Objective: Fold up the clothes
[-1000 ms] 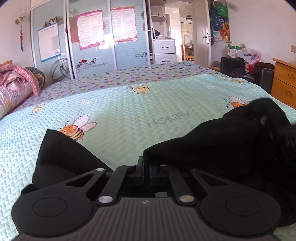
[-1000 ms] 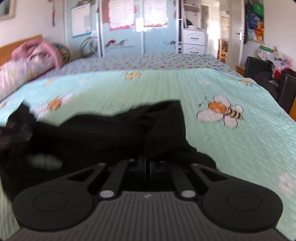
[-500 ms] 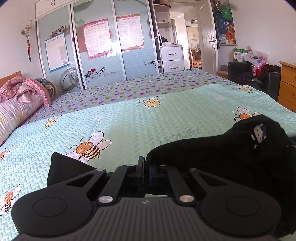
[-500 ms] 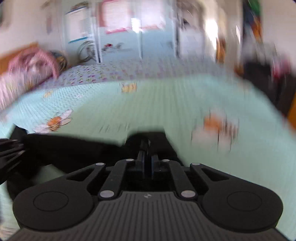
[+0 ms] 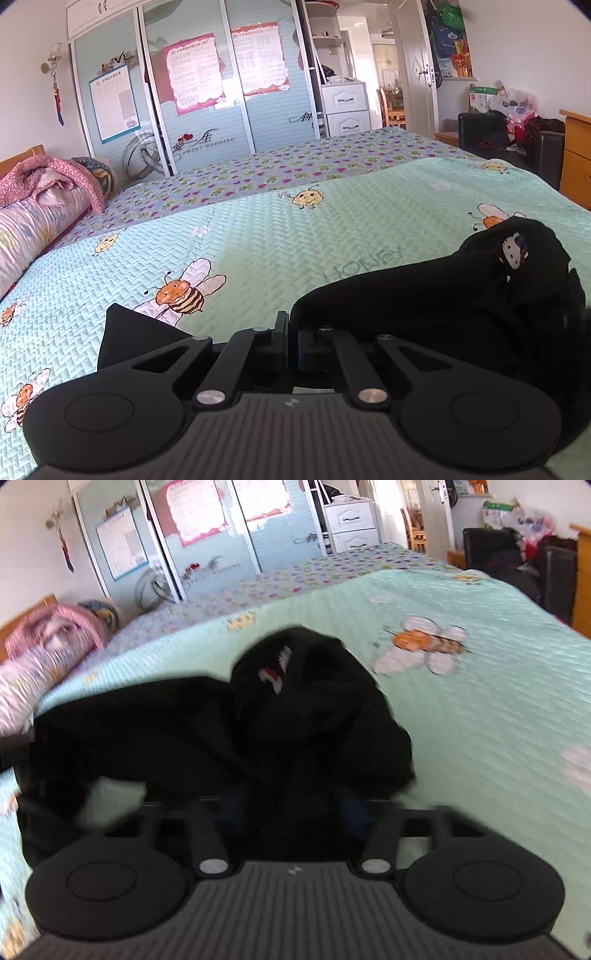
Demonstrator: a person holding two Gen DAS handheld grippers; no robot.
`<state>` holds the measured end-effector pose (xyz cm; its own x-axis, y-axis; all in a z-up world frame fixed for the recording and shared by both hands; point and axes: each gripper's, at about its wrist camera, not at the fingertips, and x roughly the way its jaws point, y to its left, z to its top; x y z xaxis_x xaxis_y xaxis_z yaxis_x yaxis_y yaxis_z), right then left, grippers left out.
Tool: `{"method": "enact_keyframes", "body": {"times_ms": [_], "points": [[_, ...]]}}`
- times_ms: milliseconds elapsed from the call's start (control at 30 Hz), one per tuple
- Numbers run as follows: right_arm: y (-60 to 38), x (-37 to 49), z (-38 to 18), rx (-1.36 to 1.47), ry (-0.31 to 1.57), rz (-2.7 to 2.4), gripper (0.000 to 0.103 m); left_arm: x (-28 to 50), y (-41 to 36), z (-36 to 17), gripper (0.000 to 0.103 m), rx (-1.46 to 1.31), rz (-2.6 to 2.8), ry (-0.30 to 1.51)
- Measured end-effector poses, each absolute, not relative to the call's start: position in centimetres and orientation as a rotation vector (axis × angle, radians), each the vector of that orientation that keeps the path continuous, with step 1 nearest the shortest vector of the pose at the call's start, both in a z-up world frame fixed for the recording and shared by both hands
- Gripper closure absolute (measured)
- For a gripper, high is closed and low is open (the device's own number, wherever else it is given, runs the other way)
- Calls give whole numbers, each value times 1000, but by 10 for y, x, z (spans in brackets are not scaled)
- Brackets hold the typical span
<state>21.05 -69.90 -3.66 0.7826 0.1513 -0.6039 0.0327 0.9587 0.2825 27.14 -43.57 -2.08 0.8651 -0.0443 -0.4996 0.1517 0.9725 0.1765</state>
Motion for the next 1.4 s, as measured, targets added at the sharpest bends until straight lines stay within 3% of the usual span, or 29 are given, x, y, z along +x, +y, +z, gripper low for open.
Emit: {"method": "enact_keyframes", "body": {"times_ms": [67,233,300,400,500,533,700,767,800,833,1100,1167,1200,1233,1300,1400], "points": [[-700,230,-29,284,643,50,103,274,-434,-22,99,205,-104,527],[-687,254,12,81,447,-29,103,277,-429,-23,99,198,-109,554],[-683,260,17,48,454,-45,101,277,-428,-23,99,195,-112,565],[-676,252,15,95,508,21,86,276,-427,-23,99,185,-115,582],[-656,227,2,113,570,138,42,273,-424,-23,99,174,-120,605],[-647,218,-5,107,592,169,36,272,-423,-23,99,170,-123,620],[-595,192,-36,-20,680,271,35,250,-408,-28,98,101,-143,707],[-581,199,-44,-51,712,293,42,241,-405,-34,98,94,-147,734],[-576,205,-46,-65,723,304,77,240,-405,-36,98,90,-149,737],[-572,212,-47,-78,725,311,102,240,-405,-39,98,86,-151,740],[-575,240,-14,-25,594,211,102,263,-410,-37,98,63,-136,655],[-579,237,-13,-8,604,194,95,271,-411,-36,98,56,-124,637],[-582,232,-12,2,609,192,78,274,-410,-35,98,40,-124,629],[-585,226,-13,13,612,190,52,278,-409,-35,99,23,-124,620],[-590,214,-15,22,606,187,29,283,-407,-34,99,-1,-128,600],[-587,212,-25,-18,626,194,28,289,-405,-33,99,-29,-129,583]]}}
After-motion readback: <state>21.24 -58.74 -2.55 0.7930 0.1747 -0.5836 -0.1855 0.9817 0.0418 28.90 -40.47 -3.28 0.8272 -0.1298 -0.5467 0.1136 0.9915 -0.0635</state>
